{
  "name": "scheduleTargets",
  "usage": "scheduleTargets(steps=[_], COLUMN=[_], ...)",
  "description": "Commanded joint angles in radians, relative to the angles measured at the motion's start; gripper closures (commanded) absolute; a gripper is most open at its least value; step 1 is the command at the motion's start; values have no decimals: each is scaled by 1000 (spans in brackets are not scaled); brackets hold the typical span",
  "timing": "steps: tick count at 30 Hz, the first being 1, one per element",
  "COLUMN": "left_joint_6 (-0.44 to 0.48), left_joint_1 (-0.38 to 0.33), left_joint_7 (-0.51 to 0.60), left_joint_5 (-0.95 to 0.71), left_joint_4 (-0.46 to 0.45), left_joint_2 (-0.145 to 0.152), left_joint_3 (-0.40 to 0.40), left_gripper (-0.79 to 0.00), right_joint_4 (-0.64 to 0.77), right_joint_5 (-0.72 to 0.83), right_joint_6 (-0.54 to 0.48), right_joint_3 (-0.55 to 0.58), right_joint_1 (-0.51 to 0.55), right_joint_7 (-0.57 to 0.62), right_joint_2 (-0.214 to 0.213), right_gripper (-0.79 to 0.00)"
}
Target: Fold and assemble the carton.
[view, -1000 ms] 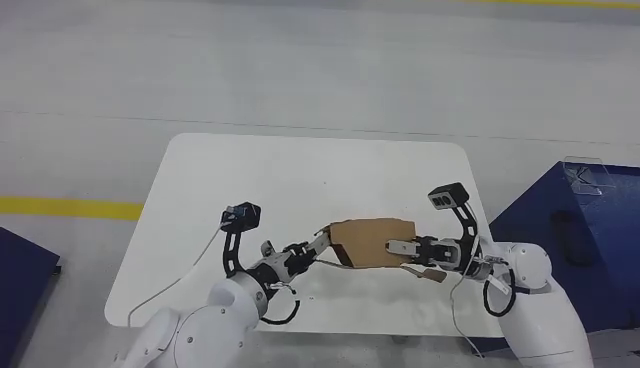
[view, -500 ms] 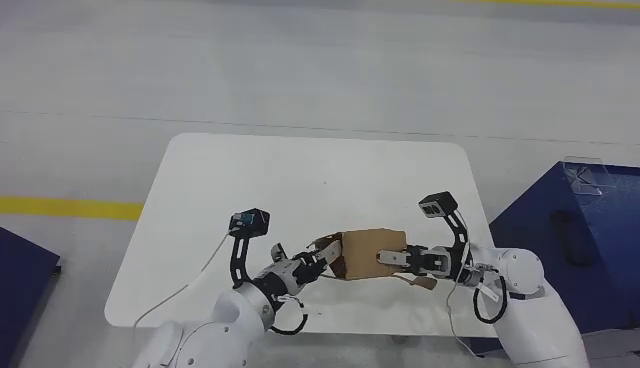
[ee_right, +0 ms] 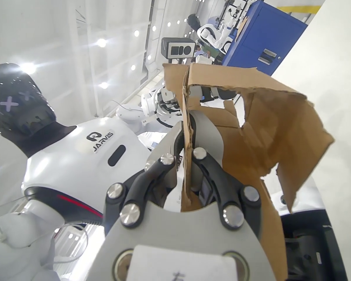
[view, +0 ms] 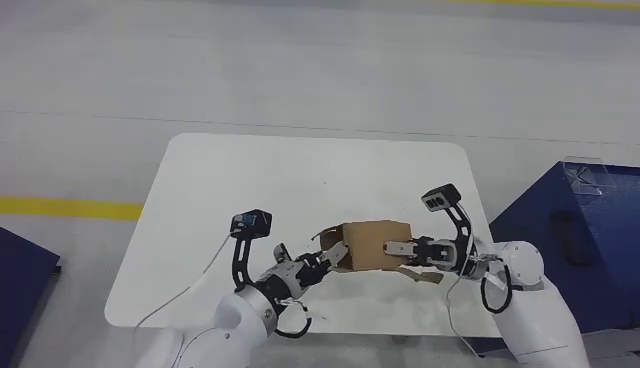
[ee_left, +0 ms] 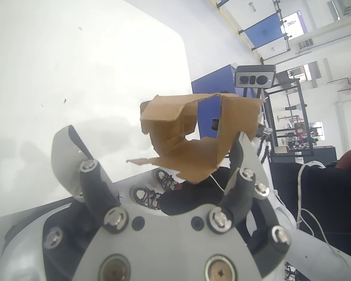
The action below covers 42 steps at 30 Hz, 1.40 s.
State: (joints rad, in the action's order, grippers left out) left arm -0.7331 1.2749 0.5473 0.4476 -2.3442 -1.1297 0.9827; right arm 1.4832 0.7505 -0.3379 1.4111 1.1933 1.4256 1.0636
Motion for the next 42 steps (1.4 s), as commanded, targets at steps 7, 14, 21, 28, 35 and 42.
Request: scheduleTargets(steps=[7, 14, 21, 28, 35, 42], left_joint_6=[40, 52, 71, 68, 52, 48], left_joint_1=[32, 39, 20, 11, -5, -14], left_joint_7=[63, 113, 87, 82, 80, 78], left_joint_5=[-92, -106, -128, -124, -119, -129], left_joint_4=[-6, -6, 16, 12, 56, 79], left_joint_2=[7, 9, 1, -1, -5, -8], left_joint_3=[115, 108, 92, 90, 78, 85], left_gripper=[-785, -785, -785, -785, -785, -785], right_joint_4=[-65, -105, -103, -102, -91, -89], right_joint_5=[204, 292, 296, 298, 306, 333], right_joint_6=[183, 262, 249, 230, 218, 208], right_joint_3=[-6, -44, -68, -93, -112, -93], right_joint_1=[-61, -110, -125, -129, -130, -133], right_joint_7=[110, 110, 110, 110, 110, 110], right_joint_2=[0, -1, -12, -23, -34, -46], right_gripper=[0, 0, 0, 0, 0, 0])
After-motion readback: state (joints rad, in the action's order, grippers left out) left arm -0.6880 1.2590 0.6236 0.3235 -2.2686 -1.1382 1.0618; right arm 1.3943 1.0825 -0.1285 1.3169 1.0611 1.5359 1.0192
